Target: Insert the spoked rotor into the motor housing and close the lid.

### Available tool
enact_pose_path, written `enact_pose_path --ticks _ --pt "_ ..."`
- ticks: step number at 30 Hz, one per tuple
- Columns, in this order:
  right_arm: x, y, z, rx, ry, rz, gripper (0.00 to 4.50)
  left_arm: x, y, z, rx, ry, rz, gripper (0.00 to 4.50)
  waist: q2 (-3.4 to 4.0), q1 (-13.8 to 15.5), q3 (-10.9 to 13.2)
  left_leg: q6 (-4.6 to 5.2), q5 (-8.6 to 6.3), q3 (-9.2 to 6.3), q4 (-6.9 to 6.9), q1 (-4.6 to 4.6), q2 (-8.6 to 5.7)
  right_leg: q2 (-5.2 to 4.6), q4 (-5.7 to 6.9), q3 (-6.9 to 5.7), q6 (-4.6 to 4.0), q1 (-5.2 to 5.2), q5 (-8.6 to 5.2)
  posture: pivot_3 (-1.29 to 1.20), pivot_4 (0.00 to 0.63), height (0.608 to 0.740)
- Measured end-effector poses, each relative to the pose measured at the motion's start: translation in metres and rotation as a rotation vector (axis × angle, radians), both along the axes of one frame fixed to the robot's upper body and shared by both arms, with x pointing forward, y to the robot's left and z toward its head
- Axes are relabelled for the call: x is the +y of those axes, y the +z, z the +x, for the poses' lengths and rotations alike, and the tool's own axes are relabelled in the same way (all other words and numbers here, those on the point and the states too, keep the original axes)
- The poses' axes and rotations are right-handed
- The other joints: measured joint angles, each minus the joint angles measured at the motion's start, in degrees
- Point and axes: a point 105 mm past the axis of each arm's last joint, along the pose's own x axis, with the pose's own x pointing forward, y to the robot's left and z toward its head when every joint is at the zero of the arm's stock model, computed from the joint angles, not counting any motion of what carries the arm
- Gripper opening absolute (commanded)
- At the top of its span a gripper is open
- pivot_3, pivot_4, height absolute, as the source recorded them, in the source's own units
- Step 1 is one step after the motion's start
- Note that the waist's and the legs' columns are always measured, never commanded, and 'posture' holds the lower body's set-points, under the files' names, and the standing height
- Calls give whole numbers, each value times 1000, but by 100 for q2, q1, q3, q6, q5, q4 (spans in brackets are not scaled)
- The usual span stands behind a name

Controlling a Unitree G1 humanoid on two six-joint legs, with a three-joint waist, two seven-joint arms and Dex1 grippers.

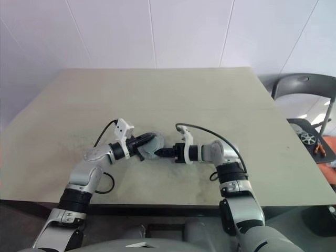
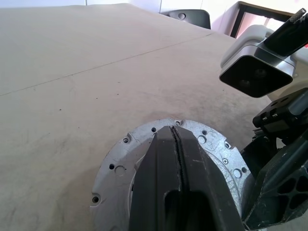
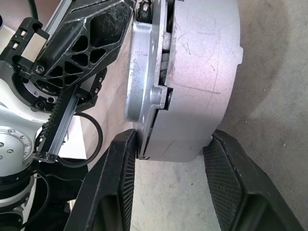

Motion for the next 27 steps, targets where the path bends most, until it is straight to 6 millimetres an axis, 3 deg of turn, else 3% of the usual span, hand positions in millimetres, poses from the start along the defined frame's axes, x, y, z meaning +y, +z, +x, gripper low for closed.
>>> enact_pose_path --ticks 4,7,8,15,18,24,27 --pt "1 -1 0 -10 1 -3 1739 1 1 1 -1 9 -5 0 0 -1 0 0 0 0 -1 1 0 0 1 0 0 0 0 0 0 740" --pt "2 1 1 -28 1 2 1600 5 8 8 15 91 -126 0 -1 1 0 0 0 -1 3 0 0 0 4 0 0 0 0 0 0 740" --pt "4 2 2 -33 2 15 1402 10 11 13 21 137 -173 0 -1 -1 1 0 0 -1 3 0 0 0 5 0 1 -2 1 0 0 740" --pt "8 8 7 25 -79 145 1402 59 41 36 30 357 -426 0 -10 15 6 1 1 -4 3 -31 0 2 2 0 4 -21 4 0 0 740" --pt "8 18 12 39 -122 223 1402 64 41 36 70 380 -504 0 -10 19 6 1 1 -8 14 -74 -4 0 -3 0 19 -48 15 0 0 740" --pt "8 44 23 70 -194 414 1402 69 28 29 177 388 -592 0 -10 16 6 1 1 -10 14 -74 -5 1 -2 -1 18 -49 15 0 0 740" --pt "5 58 31 59 -228 497 1373 69 22 23 225 382 -654 541 -10 16 6 1 1 -10 17 -74 -4 1 -2 -1 16 -48 14 0 0 740"
